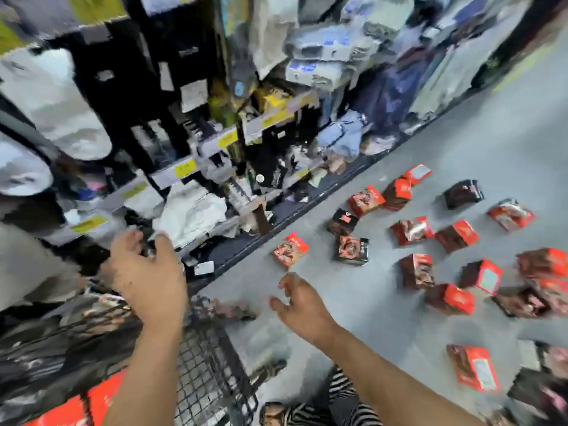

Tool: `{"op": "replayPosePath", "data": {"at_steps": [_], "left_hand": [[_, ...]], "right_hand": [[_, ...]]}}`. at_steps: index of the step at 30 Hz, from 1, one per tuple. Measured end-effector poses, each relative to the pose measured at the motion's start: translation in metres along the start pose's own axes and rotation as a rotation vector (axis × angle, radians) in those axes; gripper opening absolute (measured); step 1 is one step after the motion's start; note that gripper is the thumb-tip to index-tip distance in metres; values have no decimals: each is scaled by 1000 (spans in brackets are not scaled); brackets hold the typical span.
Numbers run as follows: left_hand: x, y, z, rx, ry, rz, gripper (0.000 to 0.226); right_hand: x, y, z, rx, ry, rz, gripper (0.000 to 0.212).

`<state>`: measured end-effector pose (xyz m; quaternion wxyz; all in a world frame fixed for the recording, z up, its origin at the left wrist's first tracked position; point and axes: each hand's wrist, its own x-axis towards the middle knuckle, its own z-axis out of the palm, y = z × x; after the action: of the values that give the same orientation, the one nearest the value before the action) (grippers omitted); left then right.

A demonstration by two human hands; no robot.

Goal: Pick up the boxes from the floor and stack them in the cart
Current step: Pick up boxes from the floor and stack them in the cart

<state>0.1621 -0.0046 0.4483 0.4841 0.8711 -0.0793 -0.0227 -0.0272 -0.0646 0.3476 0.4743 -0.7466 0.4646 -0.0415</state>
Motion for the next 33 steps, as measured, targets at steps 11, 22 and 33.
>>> {"op": "replayPosePath", "data": {"at_steps": [11, 22, 33], "left_hand": [[-173, 79, 214, 402, -694, 557, 31], [-288, -58, 416, 847, -1026, 629, 58], [-286, -210, 609, 1027, -1036, 1094, 77]], "right_hand": [[-45, 234, -128, 225, 216, 669, 29], [-43, 451, -140, 195, 118, 916, 40], [29, 637, -67, 389, 379, 1039, 23]]}}
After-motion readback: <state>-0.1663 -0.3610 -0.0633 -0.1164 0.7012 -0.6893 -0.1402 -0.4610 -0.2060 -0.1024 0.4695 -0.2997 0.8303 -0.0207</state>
